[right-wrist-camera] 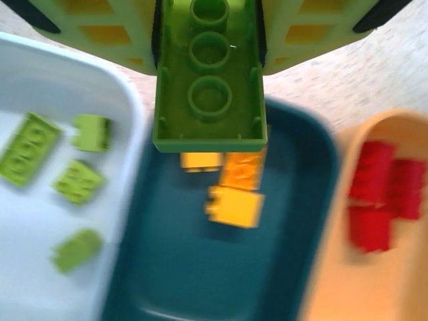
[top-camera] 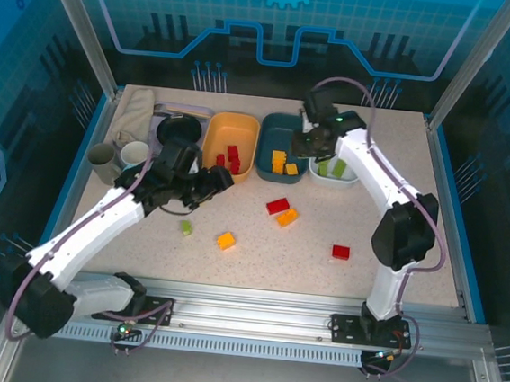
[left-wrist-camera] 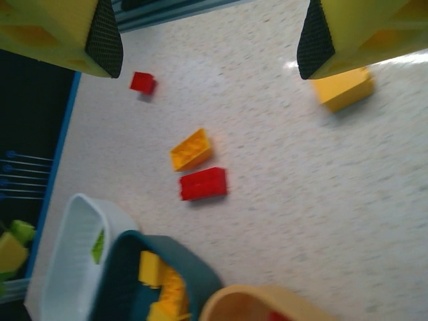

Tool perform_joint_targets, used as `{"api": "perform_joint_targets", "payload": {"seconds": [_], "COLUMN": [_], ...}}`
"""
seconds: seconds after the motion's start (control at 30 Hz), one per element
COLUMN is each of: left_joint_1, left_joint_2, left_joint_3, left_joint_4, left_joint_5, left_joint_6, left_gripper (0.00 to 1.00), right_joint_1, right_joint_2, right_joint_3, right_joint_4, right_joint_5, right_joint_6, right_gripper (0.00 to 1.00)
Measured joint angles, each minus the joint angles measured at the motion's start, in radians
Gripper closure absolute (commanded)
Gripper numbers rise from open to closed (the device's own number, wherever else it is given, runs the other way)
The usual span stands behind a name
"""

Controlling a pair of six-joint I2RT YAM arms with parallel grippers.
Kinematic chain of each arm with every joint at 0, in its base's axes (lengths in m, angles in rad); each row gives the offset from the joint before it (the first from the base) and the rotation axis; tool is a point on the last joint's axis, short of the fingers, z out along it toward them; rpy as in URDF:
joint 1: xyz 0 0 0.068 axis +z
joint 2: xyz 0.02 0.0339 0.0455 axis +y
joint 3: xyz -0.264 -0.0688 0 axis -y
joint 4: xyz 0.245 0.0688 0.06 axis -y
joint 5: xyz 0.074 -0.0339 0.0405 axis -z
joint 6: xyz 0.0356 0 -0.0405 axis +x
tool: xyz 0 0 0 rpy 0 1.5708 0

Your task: Sort the legos into containers by color

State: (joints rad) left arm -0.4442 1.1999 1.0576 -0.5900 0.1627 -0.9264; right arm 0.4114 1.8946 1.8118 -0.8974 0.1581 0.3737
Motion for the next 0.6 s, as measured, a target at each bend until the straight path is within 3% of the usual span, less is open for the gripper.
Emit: {"api": "perform_joint_targets", "payload": {"seconds": [0.27, 0.6], "left_joint_1": [-0.004, -0.004], "left_joint_2": [0.258, 0.411], "left_joint_3": [0.225, 0.362], "left_joint_4": [0.12, 0.141], "left_joint_5": [0.052, 0.066], "left_joint_6": [0.028, 0.047], "left_gripper": [0.27, 0.27], "right_joint_1": [-0.209, -0.257], "right_joint_2": [0.195, 0.536], "right_joint_3": [0.082, 0.414], "right_joint_4": [0.001, -0.024], "right_joint_5": [-0.001, -0.014], "right_joint_6": [0.056, 0.045], "right_gripper": [0.65, 0.63]}}
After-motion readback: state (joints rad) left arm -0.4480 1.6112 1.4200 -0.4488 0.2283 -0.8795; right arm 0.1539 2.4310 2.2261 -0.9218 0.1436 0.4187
